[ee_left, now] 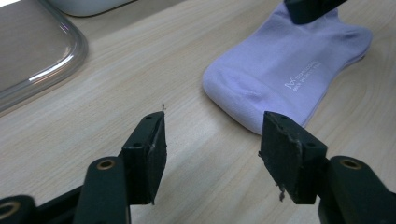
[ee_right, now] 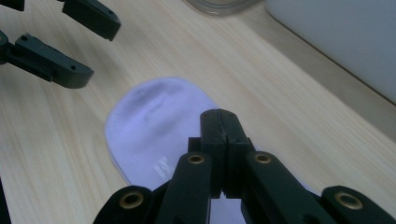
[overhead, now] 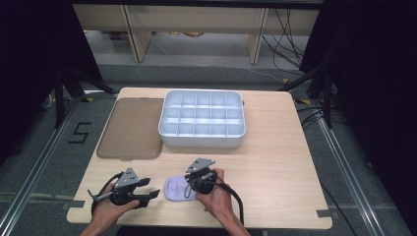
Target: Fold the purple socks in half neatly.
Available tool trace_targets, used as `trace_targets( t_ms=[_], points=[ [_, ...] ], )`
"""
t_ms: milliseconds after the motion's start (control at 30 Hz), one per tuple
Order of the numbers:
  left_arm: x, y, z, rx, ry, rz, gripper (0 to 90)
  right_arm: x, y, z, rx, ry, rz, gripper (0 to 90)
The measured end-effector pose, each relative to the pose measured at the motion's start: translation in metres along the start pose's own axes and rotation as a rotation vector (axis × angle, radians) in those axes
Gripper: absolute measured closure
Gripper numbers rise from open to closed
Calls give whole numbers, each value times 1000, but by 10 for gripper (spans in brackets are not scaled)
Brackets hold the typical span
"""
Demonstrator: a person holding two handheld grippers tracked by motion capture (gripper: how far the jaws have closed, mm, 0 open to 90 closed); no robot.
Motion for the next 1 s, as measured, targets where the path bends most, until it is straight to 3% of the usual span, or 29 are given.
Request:
trace_targets(
  t_ms=[33,67,133,233,267,300,333,367,433,467,500,533,667,700,767,833,900,967,1000],
  points=[
    [-1,-1,-1,7,2,-3,432,3,4,-3,6,-4,2,900],
    [-1,-4,-3,12,34,-11,444,6,7,-5,11,-18,14,900],
    [-2,-7,-5,21,31,-26,463,13,12,-9,8,-10,21,900],
    [-8,-13,-7,22,3,24,485,21,16,-13,20,-6,38,900],
    [-10,-15,-8,30,14,22,494,22,15,-13,14,1,12,900],
    [-10,-18,-10,29,42,19,505,24,20,-15,19,-1,37,900],
    [-11,-19,-9,29,34,39,511,25,20,-15,15,-5,35,898],
    [-11,-23,-11,34,63,28,515,26,21,-15,8,-14,43,898],
    [-12,-24,-10,38,63,40,525,27,22,-15,12,-5,36,896],
    [-14,-27,-9,38,58,36,530,29,19,-14,16,-23,26,893],
    [-14,-28,-11,42,81,37,532,29,21,-14,13,-19,46,892],
    [-15,-29,-10,45,52,58,534,30,20,-13,6,-9,47,892],
    [-16,-39,-18,41,60,69,557,28,16,-11,7,19,36,892],
    [-16,-41,-17,41,39,82,562,28,16,-11,1,26,39,892],
    [-15,-43,-20,30,49,80,608,29,15,-12,2,41,54,891],
    [-15,-45,-21,47,69,58,692,30,14,-11,-11,38,56,890],
    [-15,-46,-21,52,67,54,754,31,14,-9,-1,12,64,890],
    [-15,-45,-18,54,64,53,796,31,13,-9,-12,42,73,889],
    [-15,-45,-18,54,64,53,812,31,12,-8,-3,32,69,890]
  ],
)
Point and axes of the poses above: each handheld gripper's, and its own axes: y roughly backward along the jaws, x roughly out of its underside, z roughly to its left, the point moved 1 cm from there along -y, roughly forward along the jaws, and after that the axes turned 7 degrees about y, right-handed, at the moved point
